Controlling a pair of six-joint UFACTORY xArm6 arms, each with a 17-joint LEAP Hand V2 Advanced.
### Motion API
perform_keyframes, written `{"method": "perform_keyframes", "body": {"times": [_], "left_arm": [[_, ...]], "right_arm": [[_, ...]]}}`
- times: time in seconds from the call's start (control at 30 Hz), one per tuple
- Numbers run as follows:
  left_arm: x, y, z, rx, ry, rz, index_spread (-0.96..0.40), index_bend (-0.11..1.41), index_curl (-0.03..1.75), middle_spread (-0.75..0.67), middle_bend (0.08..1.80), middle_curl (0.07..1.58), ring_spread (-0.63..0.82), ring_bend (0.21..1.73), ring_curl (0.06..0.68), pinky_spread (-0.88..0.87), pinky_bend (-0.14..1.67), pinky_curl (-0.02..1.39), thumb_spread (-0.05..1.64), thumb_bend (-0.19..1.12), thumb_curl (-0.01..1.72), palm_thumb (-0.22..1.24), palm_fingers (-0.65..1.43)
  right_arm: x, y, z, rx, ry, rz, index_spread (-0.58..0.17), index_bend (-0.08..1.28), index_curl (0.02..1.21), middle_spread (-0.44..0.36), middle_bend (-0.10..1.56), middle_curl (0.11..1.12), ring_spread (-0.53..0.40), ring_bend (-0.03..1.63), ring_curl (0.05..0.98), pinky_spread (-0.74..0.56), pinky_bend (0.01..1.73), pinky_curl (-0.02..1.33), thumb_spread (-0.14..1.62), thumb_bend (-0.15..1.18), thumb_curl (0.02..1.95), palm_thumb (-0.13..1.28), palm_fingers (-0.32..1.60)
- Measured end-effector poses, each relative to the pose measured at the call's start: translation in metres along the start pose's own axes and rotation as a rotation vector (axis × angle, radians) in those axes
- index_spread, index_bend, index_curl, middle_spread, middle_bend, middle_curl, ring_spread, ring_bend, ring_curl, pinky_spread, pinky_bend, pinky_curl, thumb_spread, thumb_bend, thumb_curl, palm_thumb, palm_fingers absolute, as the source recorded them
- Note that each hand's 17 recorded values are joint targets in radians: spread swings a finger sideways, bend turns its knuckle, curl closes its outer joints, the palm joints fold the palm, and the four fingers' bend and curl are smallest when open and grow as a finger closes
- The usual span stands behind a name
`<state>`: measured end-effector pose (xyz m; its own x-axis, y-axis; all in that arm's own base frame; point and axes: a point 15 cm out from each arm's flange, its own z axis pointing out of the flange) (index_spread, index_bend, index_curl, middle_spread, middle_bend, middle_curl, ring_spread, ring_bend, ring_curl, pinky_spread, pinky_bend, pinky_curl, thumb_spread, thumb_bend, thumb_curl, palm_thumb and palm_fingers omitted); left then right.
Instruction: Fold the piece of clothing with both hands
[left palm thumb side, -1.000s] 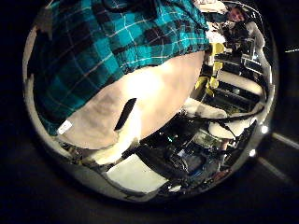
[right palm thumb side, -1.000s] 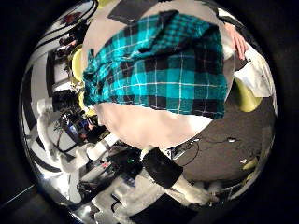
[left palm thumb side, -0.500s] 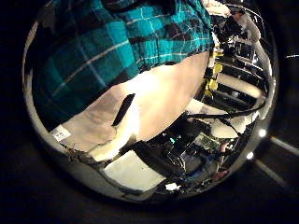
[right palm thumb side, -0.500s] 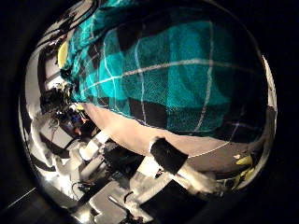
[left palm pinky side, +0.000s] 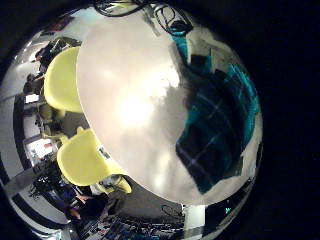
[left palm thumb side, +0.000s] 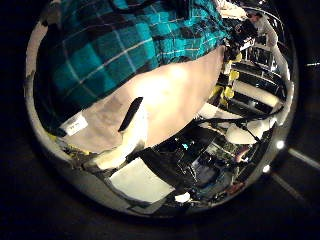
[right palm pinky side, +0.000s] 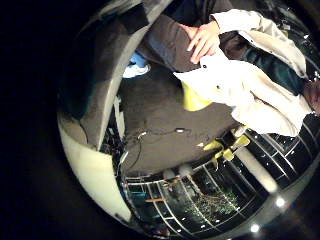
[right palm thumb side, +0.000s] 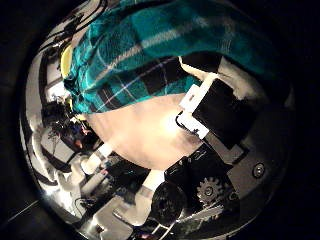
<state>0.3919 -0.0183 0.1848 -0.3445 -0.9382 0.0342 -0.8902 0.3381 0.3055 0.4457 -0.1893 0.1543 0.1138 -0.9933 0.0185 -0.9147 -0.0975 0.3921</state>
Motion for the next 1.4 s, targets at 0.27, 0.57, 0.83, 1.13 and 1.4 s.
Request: {"method": "perform_keyframes", "body": {"times": [0.27, 0.57, 0.83, 1.13, 1.4], "left_arm": [[-0.001, 0.023, 0.002, 0.004, 0.007, 0.005, -0.02, 0.16, 0.36, 0.07, 0.20, 0.42, -0.03, 0.82, 0.283, -0.02, 0.54, 0.46, 1.15, -0.02, 0.29, 0.40, 0.21], [-0.025, 0.041, -0.014, 0.050, 0.022, -0.029, -0.02, 0.17, 0.35, 0.07, 0.20, 0.42, -0.04, 0.82, 0.282, -0.04, 0.55, 0.46, 1.16, -0.02, 0.30, 0.41, 0.22], [-0.057, 0.062, -0.018, 0.070, 0.037, -0.086, -0.02, 0.17, 0.35, 0.07, 0.20, 0.42, -0.04, 0.83, 0.281, -0.06, 0.56, 0.46, 1.16, -0.02, 0.30, 0.41, 0.23], [-0.085, 0.084, -0.016, 0.078, 0.058, -0.145, -0.02, 0.16, 0.34, 0.06, 0.21, 0.42, -0.05, 0.84, 0.280, -0.06, 0.57, 0.46, 1.16, -0.02, 0.29, 0.42, 0.23], [-0.086, 0.098, -0.017, 0.084, 0.058, -0.160, -0.02, 0.17, 0.34, 0.06, 0.21, 0.42, -0.06, 0.84, 0.279, -0.07, 0.57, 0.45, 1.17, -0.02, 0.29, 0.42, 0.23]], "right_arm": [[0.025, -0.001, -0.035, 0.128, 0.036, 0.065, -0.423, 0.97, 0.71, -0.253, 1.17, 0.88, -0.311, 1.36, 0.711, -0.25, 1.26, 0.77, 1.07, 0.06, 0.60, 1.07, 0.86], [0.017, 0.019, -0.103, 0.263, 0.071, 0.067, -0.418, 1.08, 0.87, -0.257, 1.29, 0.98, -0.308, 1.47, 0.821, -0.25, 1.36, 0.93, 1.13, 0.03, 0.65, 1.07, 0.70], [-0.105, 0.034, -0.201, 0.443, 0.152, -0.131, -0.410, 1.11, 0.95, -0.256, 1.34, 1.01, -0.296, 1.52, 0.868, -0.23, 1.42, 1.01, 1.14, 0.00, 0.69, 1.06, 0.66], [-0.306, 0.041, -0.205, 0.440, 0.199, -0.396, -0.398, 1.12, 0.99, -0.247, 1.36, 1.01, -0.281, 1.52, 0.885, -0.22, 1.42, 1.06, 1.11, -0.01, 0.73, 1.07, 0.69], [-0.413, -0.003, -0.146, 0.320, 0.239, -0.538, -0.391, 0.83, 0.94, -0.245, 1.29, 0.93, -0.262, 1.52, 0.850, -0.23, 1.42, 1.05, 1.17, -0.05, 0.63, 0.85, 0.65]]}}
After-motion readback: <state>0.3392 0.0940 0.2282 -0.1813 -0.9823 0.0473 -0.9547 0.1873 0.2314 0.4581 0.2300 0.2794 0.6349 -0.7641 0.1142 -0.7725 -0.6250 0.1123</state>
